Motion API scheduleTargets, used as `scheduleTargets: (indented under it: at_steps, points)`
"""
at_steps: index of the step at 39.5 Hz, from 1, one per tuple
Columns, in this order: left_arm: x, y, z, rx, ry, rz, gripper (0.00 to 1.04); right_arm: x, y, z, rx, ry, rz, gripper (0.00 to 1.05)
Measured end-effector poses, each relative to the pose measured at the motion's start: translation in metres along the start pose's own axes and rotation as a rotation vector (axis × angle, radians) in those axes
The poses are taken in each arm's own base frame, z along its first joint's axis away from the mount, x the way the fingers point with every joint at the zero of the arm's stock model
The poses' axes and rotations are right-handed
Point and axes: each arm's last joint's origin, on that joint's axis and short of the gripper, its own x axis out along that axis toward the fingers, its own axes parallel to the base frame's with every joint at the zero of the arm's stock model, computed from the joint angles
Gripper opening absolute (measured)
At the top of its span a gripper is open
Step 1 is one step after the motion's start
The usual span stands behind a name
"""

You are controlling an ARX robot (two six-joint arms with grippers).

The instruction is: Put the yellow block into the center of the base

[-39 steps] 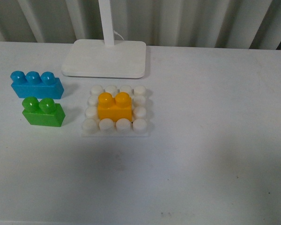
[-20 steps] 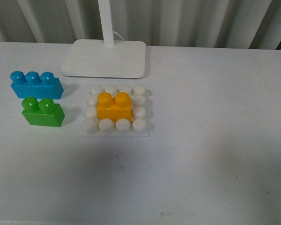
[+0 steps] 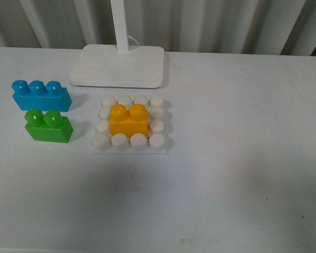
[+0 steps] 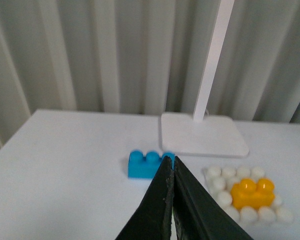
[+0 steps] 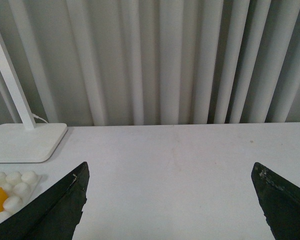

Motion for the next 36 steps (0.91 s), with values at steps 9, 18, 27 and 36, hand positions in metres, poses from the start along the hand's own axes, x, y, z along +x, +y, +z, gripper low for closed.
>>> scheduleTargets:
  at_steps: [9, 18, 27, 36]
  points:
    - [-0.0066, 0.0, -0.0004, 0.0, -0.014, 0.0, 0.04, 0.0, 0.0, 0.0, 0.0, 0.0, 0.0, 0.95]
    - [-0.0067, 0.0, -0.0003, 0.0, -0.015, 0.0, 0.04, 0.0, 0.0, 0.0, 0.0, 0.0, 0.0, 0.95]
    - [-0.0068, 0.0, -0.0002, 0.0, -0.016, 0.0, 0.33, 0.0, 0.0, 0.0, 0.0, 0.0, 0.0, 0.95]
    - [-0.0068, 0.0, -0.0002, 0.0, -0.016, 0.0, 0.7, 0.0, 0.0, 0.0, 0.0, 0.0, 0.0, 0.95]
